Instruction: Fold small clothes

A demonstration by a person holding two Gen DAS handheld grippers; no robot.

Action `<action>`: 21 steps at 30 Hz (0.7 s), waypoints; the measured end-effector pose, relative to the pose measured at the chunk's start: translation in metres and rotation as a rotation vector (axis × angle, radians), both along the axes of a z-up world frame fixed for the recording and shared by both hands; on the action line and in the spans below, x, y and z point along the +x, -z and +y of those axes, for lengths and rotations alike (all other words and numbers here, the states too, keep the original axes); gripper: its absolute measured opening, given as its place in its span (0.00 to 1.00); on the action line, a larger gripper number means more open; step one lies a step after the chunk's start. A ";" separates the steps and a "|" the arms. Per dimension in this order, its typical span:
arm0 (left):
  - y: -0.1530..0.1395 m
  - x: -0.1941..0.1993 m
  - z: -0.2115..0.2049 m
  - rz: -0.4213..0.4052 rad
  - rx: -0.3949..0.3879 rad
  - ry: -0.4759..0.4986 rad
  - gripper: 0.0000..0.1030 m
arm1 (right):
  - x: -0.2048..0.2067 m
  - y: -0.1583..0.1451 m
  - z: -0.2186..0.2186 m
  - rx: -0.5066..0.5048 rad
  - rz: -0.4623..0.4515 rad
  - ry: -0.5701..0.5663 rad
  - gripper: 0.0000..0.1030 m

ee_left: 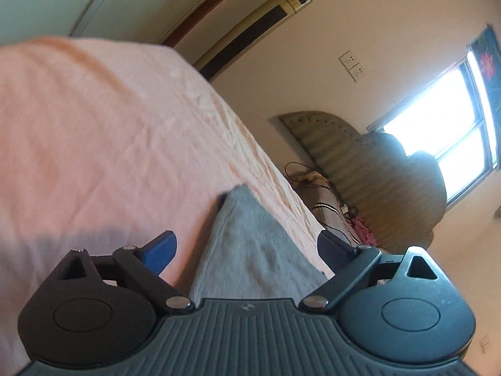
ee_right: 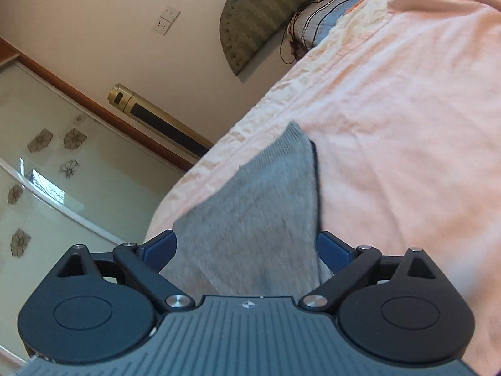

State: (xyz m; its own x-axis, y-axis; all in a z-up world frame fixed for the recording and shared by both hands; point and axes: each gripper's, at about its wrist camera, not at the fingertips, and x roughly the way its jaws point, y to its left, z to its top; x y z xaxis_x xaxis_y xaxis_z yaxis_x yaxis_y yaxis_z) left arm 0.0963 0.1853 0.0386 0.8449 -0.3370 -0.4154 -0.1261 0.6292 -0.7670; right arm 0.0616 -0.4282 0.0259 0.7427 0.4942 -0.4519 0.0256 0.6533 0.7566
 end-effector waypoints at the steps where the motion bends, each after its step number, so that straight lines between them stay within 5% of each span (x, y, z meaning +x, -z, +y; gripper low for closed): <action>1: 0.010 -0.015 0.000 0.029 -0.028 0.000 0.94 | -0.016 0.009 0.000 -0.001 0.030 0.019 0.95; 4: 0.039 -0.048 -0.008 0.118 -0.095 -0.033 0.93 | -0.042 0.026 0.011 -0.028 0.051 0.072 0.92; 6: 0.037 -0.061 -0.021 0.060 -0.049 -0.053 0.94 | -0.041 0.026 0.025 -0.045 0.043 0.074 0.93; 9: 0.041 -0.037 -0.036 0.086 -0.146 0.012 0.94 | -0.016 0.029 0.038 0.008 0.041 0.077 0.94; 12: 0.039 -0.010 -0.050 0.102 -0.084 -0.014 0.90 | 0.012 0.031 0.044 0.050 0.042 0.126 0.91; 14: 0.042 0.000 -0.054 0.123 -0.069 -0.025 0.72 | 0.027 0.034 0.046 0.075 0.068 0.145 0.76; 16: 0.050 0.013 -0.055 0.211 -0.056 -0.007 0.05 | 0.040 0.049 0.045 0.117 0.143 0.126 0.14; 21: 0.033 0.005 -0.058 0.166 0.047 0.024 0.04 | 0.038 0.046 0.039 0.160 0.107 0.139 0.12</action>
